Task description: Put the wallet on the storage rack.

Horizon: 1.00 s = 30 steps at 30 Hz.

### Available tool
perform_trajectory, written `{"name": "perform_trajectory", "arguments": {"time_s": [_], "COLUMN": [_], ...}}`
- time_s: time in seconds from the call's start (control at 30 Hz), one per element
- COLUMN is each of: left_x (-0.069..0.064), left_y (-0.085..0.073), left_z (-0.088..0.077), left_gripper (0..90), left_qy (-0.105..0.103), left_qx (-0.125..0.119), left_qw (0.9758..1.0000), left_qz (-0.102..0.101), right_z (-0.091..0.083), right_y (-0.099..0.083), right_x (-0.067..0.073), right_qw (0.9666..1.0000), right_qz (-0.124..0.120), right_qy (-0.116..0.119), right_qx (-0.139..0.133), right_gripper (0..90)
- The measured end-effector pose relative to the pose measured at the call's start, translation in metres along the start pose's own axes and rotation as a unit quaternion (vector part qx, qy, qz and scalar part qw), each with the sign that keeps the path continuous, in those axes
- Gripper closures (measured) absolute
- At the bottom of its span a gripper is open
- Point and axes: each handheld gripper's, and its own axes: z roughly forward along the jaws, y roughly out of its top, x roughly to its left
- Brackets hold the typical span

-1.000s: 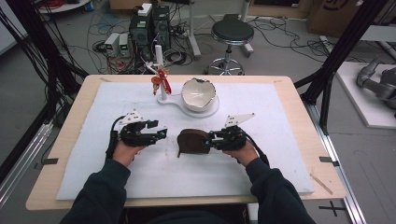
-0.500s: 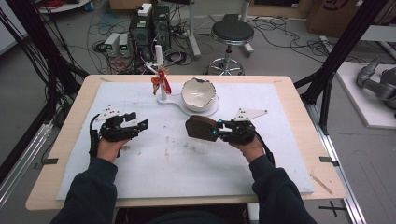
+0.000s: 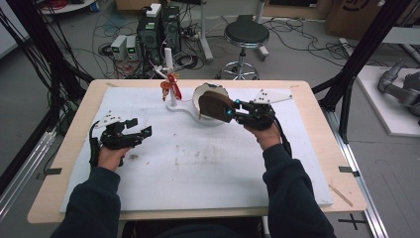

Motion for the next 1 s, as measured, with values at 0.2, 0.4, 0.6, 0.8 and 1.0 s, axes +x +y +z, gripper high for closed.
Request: {"name": "perform_trajectory", "arguments": {"time_s": [0.2,0.4,0.6,0.8,1.0], "left_x": [0.0,0.0,0.001,0.001,0.001], "left_y": [0.0,0.0,0.0,0.0,0.0], "left_z": [0.0,0.0,0.0,0.0,0.0], "left_gripper": [22.6,22.7,22.8,23.0,22.9], "left_qy": [-0.002,-0.003,-0.005,-0.006,-0.007], "left_qx": [-0.002,-0.002,-0.003,-0.003,-0.001], "left_qw": [1.0,1.0,1.0,1.0,1.0], "left_qz": [-0.001,-0.002,-0.003,-0.004,-0.005], "right_z": [0.02,0.051,0.075,0.09,0.086], "right_y": [0.018,0.016,0.002,-0.011,-0.013], "right_x": [-0.022,-0.041,-0.053,-0.055,-0.057], "right_qw": [0.9996,0.9982,0.997,0.9936,0.9931], "right_qz": [-0.012,-0.02,-0.012,-0.029,-0.009], "right_qy": [-0.025,-0.048,-0.059,-0.068,-0.087], "right_qx": [-0.003,0.03,0.049,0.085,0.077], "right_gripper": [67.5,67.4,67.2,66.5,58.6]}}
